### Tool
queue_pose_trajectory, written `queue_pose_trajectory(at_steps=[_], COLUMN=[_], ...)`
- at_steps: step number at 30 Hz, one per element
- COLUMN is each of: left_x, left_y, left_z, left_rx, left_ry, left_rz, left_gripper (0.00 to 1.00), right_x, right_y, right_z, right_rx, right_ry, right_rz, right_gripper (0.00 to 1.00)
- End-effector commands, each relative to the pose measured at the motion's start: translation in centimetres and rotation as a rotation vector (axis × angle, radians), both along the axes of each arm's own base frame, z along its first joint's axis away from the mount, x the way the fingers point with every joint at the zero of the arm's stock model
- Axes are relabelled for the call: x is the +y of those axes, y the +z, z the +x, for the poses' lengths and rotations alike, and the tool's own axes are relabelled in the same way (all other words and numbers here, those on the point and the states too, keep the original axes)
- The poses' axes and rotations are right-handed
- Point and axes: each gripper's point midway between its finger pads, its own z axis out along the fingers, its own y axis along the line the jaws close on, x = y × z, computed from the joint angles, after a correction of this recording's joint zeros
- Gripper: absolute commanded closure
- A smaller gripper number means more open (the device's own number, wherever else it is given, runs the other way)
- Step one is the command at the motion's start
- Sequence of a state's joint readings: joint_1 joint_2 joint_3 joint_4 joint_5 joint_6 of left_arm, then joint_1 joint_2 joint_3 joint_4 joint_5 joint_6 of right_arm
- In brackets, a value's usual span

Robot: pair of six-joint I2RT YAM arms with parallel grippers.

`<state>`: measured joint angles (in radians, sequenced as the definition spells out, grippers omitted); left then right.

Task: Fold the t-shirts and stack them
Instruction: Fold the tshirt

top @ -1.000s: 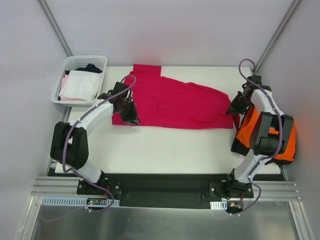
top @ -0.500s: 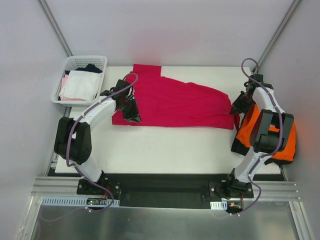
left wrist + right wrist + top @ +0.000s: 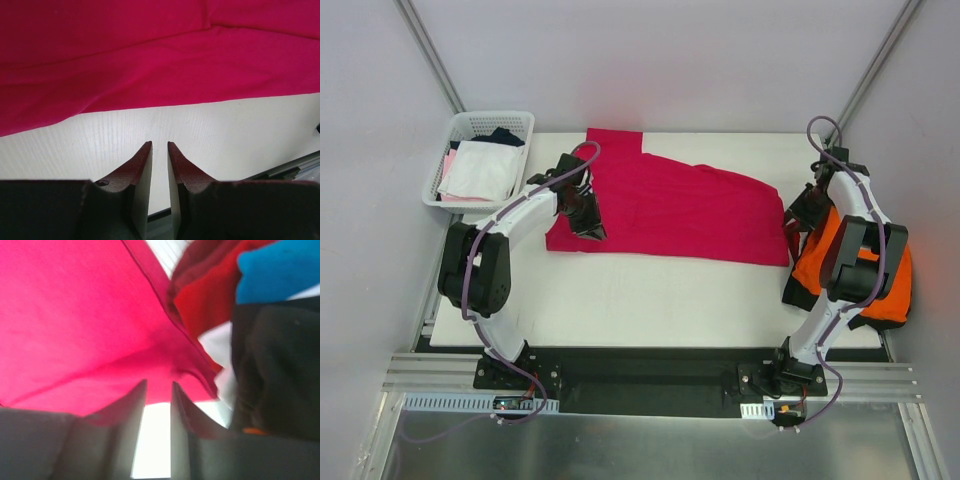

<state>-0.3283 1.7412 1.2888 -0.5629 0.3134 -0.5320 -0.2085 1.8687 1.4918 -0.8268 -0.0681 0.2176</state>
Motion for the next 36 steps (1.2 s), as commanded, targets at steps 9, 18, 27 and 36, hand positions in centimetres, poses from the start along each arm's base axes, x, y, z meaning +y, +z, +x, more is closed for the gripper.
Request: queue_pose_trajectory(at_steps=[9,18,27,36], left_x=[0.3,-1.9,-2.0,3.5], left_y=[0.4,-1.7,-4.1,-5.5], left_z=[2.1,5.5,9.3,9.1], left_rx=[-0.027,0.036,0.033,0.066], left_ry=[0.066,0.072,0.075,0.214], left_rz=[0.057,0.016,0.031,0.140], left_gripper=[0.80,0.92,0.95,0.92], right_x=[1.7,5.9,11.7,16.2], right_y=[3.0,1.7,0.7,0.3], right_z=[2.4,2.6,2.1,0.8], right_rx=[-0.112,-0.086,-0.031,0.012], right_ry=[0.049,0.132,0.252,0.327], right_rz=[0.105,0.194,0.227,0.251], right_gripper=[0.66,0.99,0.99,0.99])
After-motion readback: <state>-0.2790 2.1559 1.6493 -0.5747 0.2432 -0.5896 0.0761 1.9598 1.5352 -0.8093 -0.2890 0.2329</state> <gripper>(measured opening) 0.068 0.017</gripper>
